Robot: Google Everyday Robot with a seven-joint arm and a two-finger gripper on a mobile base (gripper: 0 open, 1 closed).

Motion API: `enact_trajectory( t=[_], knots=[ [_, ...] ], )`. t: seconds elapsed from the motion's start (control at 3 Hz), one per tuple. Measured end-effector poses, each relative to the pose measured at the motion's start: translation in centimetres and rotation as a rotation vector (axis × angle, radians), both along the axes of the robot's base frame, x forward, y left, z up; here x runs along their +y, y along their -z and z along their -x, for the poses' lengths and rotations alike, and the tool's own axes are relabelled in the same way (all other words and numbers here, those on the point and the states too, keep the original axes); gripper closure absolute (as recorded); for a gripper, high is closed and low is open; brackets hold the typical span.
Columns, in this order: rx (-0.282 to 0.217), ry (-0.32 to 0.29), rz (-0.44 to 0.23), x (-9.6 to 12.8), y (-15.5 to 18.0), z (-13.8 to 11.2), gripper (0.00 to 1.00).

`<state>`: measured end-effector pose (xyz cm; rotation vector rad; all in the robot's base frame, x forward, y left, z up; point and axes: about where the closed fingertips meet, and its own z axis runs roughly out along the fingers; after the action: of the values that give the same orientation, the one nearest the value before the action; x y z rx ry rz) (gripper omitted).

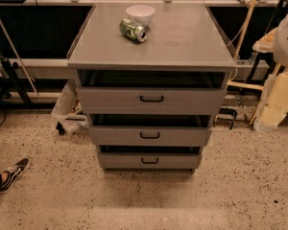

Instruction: Open middle drawer

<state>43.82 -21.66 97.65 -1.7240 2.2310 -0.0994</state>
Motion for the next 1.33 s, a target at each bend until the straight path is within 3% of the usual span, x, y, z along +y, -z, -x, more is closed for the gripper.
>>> enact_trajectory(
  t=[0.67, 1.0, 1.33],
  knots=[
    [0.009, 0.01, -0.012, 0.3, 1.2, -0.6, 0.0],
    [0.076, 0.004, -0.068, 2.8, 7.2, -2.1, 0.0],
    [0.164, 0.0, -0.127, 7.3, 16.7, -3.1, 0.0]
  ],
)
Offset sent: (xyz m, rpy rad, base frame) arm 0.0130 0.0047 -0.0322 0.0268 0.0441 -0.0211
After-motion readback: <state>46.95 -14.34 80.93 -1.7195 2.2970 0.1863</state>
